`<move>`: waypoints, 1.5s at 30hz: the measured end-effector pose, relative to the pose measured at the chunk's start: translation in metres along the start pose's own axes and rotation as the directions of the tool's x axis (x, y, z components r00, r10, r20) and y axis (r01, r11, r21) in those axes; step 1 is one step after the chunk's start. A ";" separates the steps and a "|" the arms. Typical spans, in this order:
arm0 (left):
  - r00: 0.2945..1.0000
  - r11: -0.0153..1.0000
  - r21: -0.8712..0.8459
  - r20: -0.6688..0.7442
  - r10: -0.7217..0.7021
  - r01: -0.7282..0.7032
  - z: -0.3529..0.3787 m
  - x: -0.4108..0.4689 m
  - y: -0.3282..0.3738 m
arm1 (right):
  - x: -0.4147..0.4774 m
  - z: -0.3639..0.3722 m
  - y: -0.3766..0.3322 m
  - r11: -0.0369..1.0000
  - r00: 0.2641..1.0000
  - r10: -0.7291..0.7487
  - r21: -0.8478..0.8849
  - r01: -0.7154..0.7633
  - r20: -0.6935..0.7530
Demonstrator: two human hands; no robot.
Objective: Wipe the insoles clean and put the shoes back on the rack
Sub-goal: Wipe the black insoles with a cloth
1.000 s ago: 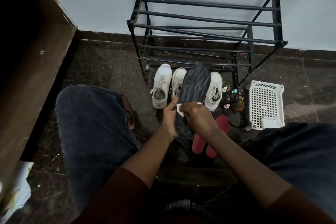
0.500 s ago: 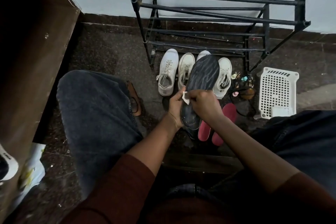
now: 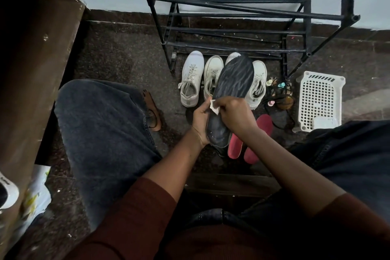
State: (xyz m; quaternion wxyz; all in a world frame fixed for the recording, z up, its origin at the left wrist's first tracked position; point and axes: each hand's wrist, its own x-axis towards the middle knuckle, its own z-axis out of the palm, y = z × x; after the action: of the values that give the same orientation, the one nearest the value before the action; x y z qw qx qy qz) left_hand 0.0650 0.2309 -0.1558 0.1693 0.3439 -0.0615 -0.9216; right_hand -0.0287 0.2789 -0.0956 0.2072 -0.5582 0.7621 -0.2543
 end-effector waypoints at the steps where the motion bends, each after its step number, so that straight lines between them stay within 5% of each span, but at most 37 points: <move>1: 1.000 1.000 -0.001 0.015 -0.005 0.005 0.001 -0.001 0.000 | 0.001 0.000 0.001 0.996 0.997 0.075 0.052 -0.075 0.004; 3: 0.999 1.000 0.022 0.037 -0.002 0.001 0.005 -0.004 0.002 | 0.002 -0.004 0.003 0.886 0.953 0.279 0.353 -0.302 0.117; 5: 0.998 0.999 0.049 0.062 0.010 -0.013 0.010 -0.006 0.007 | 0.002 -0.012 0.004 0.586 0.871 0.387 0.648 -0.486 0.303; 7: 0.996 0.998 0.059 0.083 0.014 -0.019 0.010 -0.005 0.009 | 0.002 -0.021 0.006 0.388 0.840 0.393 0.761 -0.520 0.374; 9: 0.994 0.999 0.043 0.106 0.005 -0.010 0.009 -0.006 0.008 | 0.003 -0.029 0.007 0.310 0.850 0.355 0.809 -0.499 0.389; 14: 0.991 0.999 0.034 0.135 0.002 -0.007 0.009 -0.009 0.009 | 0.004 -0.030 0.006 0.564 0.882 0.295 0.679 -0.471 0.367; 16: 0.989 0.999 0.033 0.147 -0.004 -0.001 0.010 -0.010 0.009 | 0.001 -0.023 0.004 0.836 0.919 0.285 0.398 -0.377 0.273; 18: 0.990 1.000 0.013 0.141 0.006 -0.008 0.010 -0.010 0.007 | -0.002 -0.015 0.002 0.972 0.967 0.222 0.053 -0.230 0.123; 22: 0.991 0.999 -0.013 0.133 0.031 -0.030 0.008 -0.008 0.008 | -0.007 -0.017 -0.004 0.998 0.997 0.050 -0.042 -0.053 -0.066; 25: 0.995 1.000 -0.009 0.097 0.027 -0.026 0.004 -0.006 0.009 | -0.015 -0.008 -0.012 0.993 0.998 -0.056 -0.107 0.054 -0.014; 30: 1.000 0.998 0.070 0.012 -0.007 0.006 0.001 -0.006 0.005 | -0.018 0.018 -0.021 0.978 0.985 0.001 -0.206 0.035 0.170; 38: 0.998 1.000 -0.013 0.057 -0.004 0.005 0.007 -0.009 0.014 | -0.043 0.008 -0.028 0.988 0.959 -0.133 -0.046 0.149 0.252; 45: 0.999 0.999 0.008 0.020 -0.039 0.039 0.000 -0.003 0.008 | -0.010 0.006 -0.014 0.991 0.995 -0.076 -0.102 0.081 0.058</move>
State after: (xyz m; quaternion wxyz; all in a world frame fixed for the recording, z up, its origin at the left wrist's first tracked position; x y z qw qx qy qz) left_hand 0.0690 0.2246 -0.1522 0.1497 0.3363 -0.0598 -0.9279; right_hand -0.0119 0.2844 -0.0910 0.1882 -0.6046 0.7459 -0.2068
